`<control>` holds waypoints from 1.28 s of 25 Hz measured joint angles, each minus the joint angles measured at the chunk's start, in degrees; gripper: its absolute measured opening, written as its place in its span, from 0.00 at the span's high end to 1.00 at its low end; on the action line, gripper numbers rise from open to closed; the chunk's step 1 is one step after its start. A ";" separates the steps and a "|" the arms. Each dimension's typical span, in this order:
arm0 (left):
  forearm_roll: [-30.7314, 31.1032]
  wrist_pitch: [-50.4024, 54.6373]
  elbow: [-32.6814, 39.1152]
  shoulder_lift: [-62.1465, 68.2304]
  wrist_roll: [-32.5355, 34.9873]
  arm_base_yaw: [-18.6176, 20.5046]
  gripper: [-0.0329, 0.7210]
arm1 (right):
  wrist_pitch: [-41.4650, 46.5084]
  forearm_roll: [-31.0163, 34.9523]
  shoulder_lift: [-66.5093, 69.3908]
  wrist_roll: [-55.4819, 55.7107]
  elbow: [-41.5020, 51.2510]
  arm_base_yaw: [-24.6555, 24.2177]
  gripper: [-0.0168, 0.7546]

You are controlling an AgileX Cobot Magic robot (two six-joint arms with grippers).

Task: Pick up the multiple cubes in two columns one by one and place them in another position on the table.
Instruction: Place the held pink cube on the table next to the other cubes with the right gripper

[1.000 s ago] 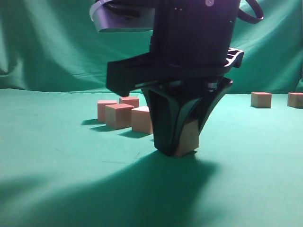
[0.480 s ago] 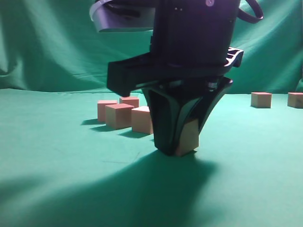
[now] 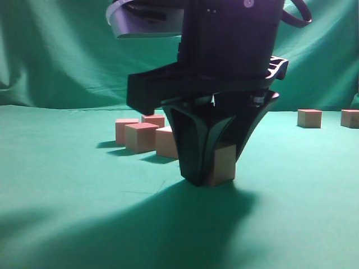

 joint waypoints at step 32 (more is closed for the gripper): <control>0.00 0.00 0.00 0.00 0.00 0.00 0.96 | 23.57 -5.13 -19.56 2.67 -11.02 -4.00 0.26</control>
